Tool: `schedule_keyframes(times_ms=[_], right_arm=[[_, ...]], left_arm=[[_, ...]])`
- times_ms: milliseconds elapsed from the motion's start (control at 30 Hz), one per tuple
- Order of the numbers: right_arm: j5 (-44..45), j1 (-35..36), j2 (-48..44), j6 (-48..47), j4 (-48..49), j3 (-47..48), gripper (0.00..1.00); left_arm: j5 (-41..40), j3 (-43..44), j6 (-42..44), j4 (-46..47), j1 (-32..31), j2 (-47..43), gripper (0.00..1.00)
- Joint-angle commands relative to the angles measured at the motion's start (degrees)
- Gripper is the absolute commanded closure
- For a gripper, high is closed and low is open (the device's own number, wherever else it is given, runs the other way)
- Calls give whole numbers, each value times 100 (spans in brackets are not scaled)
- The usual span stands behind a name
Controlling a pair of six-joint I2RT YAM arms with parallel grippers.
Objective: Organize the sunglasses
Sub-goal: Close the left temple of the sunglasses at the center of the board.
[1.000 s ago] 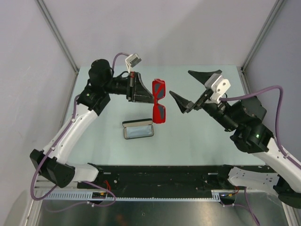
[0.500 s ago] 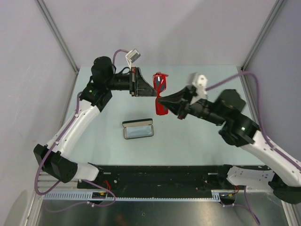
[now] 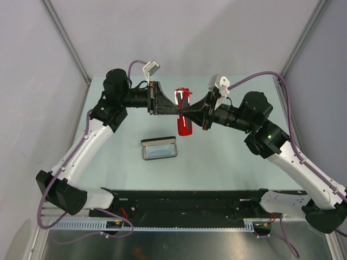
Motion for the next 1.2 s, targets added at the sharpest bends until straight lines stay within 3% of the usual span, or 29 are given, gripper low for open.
schedule_keyframes(times_ms=[0,300,433,533,800,967,1167], right_arm=[[-371,-80,-27,173,338,107,100],[-451,-248,-105,427,583,107,100],[-20,-440,-509,779,1190,107,90],[-160,-721,-572,1078,1498,142,91],[-1064,-416,34,1009,998,1029,92],[-873,357,736,367,49,1838,92],[-872,429,949,200,-364,1997,92]], left_arm=[[224,17,270,200,10,-404,100],[171,0,542,199,10,-563,100],[189,-211,1102,200,10,-746,99],[162,-413,1525,200,10,-966,100],[145,-642,1615,191,1,-1117,100],[171,-835,1650,200,-61,-1055,99],[49,-915,1659,200,-43,-1038,100]])
